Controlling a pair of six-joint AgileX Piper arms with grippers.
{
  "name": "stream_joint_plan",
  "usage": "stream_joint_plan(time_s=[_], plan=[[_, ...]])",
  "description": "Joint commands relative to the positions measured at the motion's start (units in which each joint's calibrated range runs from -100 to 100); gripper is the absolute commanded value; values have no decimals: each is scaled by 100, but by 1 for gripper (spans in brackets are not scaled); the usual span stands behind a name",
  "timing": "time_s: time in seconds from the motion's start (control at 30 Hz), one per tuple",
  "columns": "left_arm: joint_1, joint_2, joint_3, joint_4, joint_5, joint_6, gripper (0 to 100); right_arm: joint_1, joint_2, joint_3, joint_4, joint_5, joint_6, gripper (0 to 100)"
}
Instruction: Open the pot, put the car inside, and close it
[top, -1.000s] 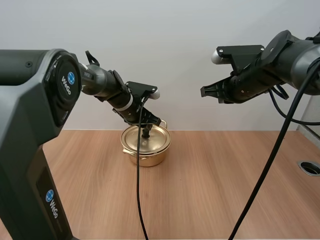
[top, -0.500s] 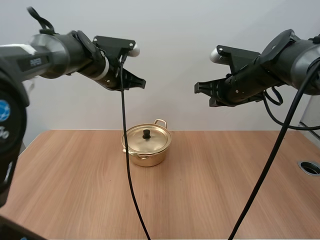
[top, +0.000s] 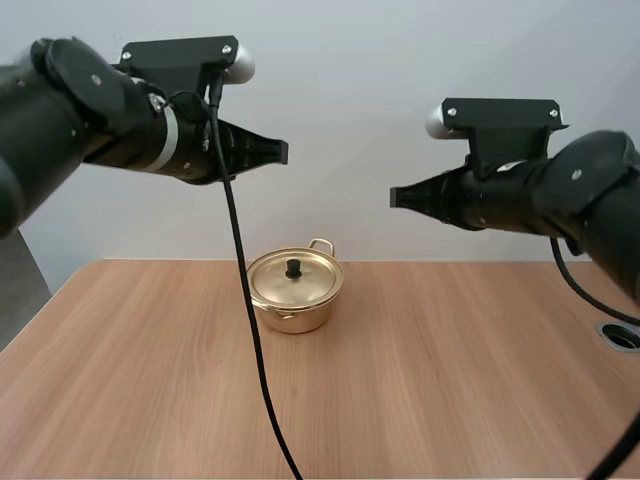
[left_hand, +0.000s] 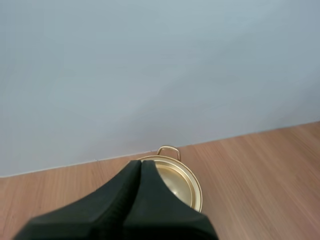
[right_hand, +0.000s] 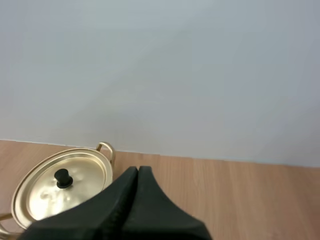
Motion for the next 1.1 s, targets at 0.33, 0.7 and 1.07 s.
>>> stream_joint_plan(time_s=[0.33,0.7,1.07], plan=[[-3,-3865,4193,407,-2790,389,0,31,-3252,2341,-60,38,-333,0],[-3,-5389,5702,386,-2837,389,0,31,-4007,3126,-166,90,-333,0],[-3,-5389,5965,470,-2398,401,0,31,-4007,3710,-388,-701,-333,0]])
